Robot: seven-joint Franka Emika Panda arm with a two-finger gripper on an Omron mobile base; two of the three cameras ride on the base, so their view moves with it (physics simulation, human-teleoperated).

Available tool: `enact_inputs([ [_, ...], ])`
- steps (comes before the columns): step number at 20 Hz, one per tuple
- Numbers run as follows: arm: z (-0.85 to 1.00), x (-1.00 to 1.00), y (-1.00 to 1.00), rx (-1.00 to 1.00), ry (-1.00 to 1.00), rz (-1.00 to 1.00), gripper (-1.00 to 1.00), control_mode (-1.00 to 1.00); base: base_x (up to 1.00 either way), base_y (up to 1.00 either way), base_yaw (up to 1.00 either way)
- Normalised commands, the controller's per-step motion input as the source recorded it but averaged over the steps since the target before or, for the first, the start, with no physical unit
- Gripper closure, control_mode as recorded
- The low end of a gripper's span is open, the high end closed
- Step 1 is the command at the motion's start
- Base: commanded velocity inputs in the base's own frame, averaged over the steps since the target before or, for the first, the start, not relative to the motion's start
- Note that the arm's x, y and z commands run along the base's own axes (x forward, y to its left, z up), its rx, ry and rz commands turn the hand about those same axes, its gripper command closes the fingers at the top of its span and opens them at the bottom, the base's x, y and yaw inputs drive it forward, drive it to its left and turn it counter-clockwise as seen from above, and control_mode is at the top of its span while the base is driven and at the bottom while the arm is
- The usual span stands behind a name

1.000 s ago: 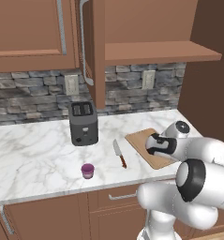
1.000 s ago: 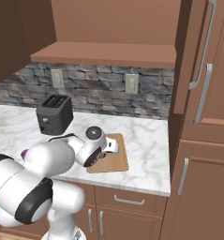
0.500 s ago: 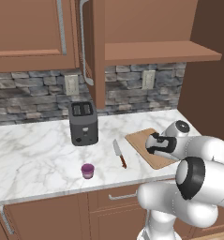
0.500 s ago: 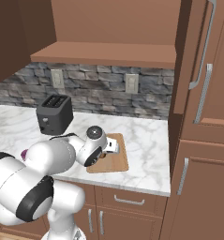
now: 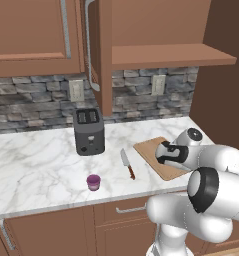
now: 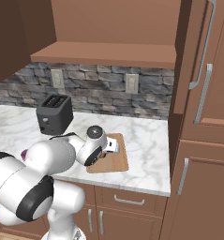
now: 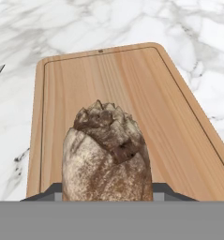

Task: Pick the bread, place it on the cutting board, pick the jam, place it on the counter, and close the cabinet.

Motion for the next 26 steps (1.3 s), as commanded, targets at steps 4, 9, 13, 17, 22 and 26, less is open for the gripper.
enact_inputs([
  [4, 0.00, 0.00, 0.00, 0.00, 0.00, 0.00, -1.00, -1.00, 0.00, 0.00, 0.00],
  [9, 0.00, 0.00, 0.00, 0.00, 0.00, 0.00, -1.00, -1.00, 0.00, 0.00, 0.00],
  [13, 0.00, 0.00, 0.00, 0.00, 0.00, 0.00, -1.00, -1.00, 0.00, 0.00, 0.00],
  [17, 0.00, 0.00, 0.00, 0.00, 0.00, 0.00, -1.00, -1.00, 0.00, 0.00, 0.00],
  [22, 0.00, 0.00, 0.00, 0.00, 0.00, 0.00, -1.00, -1.00, 0.00, 0.00, 0.00],
  [26, 0.02, -0.01, 0.00, 0.00, 0.00, 0.00, -1.00, -1.00, 0.00, 0.00, 0.00],
])
